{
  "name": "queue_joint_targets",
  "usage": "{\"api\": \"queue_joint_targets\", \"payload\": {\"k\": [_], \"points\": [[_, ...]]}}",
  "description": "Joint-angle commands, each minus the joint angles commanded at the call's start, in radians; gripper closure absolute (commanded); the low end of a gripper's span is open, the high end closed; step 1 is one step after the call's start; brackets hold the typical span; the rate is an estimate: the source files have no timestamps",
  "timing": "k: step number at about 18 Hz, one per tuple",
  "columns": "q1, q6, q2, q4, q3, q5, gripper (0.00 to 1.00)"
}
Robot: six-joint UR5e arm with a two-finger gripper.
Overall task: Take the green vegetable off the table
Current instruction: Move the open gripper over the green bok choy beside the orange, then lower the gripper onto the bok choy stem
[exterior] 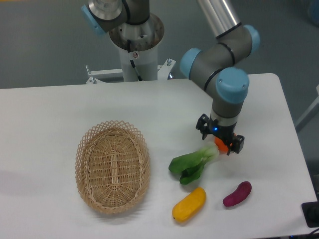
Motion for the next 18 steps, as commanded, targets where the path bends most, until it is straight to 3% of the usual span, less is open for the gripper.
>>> {"api": "queue_joint_targets", "payload": {"k": [13, 15, 18], "points": [[-0.045, -0.015, -0.029, 0.029, -0.032, 0.002, 0.0], [-0.045, -0.015, -0.029, 0.057, -0.031, 0.003, 0.0], [-0.045, -0.015, -0.038, 0.074, -0.032, 0.003, 0.19]]}}
